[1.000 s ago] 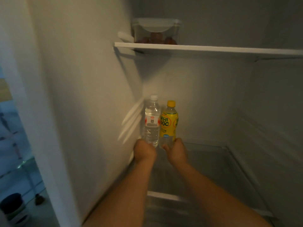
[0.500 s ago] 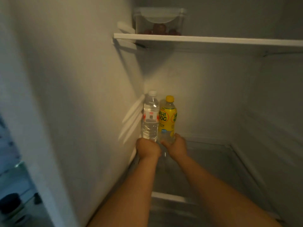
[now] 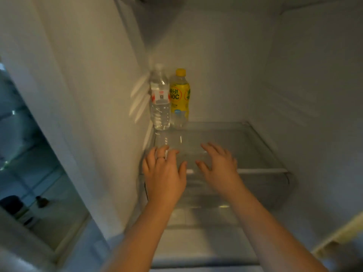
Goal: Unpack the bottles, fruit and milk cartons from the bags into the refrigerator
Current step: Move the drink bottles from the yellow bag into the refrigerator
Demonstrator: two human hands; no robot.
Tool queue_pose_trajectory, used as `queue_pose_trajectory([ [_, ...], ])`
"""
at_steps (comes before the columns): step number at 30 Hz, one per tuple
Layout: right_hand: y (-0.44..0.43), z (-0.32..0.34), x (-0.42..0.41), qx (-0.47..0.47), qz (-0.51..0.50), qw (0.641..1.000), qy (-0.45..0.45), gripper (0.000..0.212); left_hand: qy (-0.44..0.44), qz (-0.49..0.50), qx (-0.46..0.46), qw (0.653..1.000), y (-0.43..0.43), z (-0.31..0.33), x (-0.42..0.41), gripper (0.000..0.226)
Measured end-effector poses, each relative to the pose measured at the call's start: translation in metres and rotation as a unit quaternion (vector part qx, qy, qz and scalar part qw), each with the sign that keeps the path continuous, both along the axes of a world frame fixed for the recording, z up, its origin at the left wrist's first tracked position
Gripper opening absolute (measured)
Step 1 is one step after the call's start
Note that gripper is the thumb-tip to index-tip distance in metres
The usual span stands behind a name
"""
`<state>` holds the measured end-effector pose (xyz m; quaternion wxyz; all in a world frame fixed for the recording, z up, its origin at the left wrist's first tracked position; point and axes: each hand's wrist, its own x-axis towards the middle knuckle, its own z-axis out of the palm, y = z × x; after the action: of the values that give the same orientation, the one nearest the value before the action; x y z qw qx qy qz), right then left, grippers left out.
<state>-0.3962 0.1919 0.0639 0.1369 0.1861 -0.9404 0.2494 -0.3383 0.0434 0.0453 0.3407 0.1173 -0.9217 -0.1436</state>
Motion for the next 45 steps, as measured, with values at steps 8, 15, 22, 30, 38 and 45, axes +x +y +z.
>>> queue_pose_trajectory([
  [8, 0.03, -0.073, 0.081, 0.079, -0.083, 0.99, 0.088, 0.068, -0.07, -0.045, -0.085, 0.993, 0.007, -0.057, 0.061, 0.071],
  [15, 0.05, -0.08, 0.119, 0.131, -0.053, 0.987, -0.078, 0.074, -0.281, -0.063, -0.028, 0.957, 0.018, -0.064, 0.118, 0.075],
  [22, 0.082, -0.105, 0.194, 0.145, 0.014, 0.976, -0.161, 0.068, -0.292, -0.037, 0.025, 0.955, 0.047, -0.079, 0.22, 0.076],
  [30, 0.109, -0.122, 0.308, 0.136, 0.123, 0.964, -0.193, 0.068, -0.318, 0.062, 0.086, 0.942, 0.101, -0.108, 0.367, 0.08],
  [38, 0.142, -0.128, 0.409, 0.147, 0.2, 0.946, -0.21, 0.068, -0.326, 0.132, 0.136, 0.926, 0.148, -0.11, 0.492, 0.078],
  [45, 0.191, -0.139, 0.481, 0.159, 0.227, 0.935, -0.222, 0.067, -0.339, 0.17, 0.151, 0.913, 0.201, -0.129, 0.575, 0.079],
])
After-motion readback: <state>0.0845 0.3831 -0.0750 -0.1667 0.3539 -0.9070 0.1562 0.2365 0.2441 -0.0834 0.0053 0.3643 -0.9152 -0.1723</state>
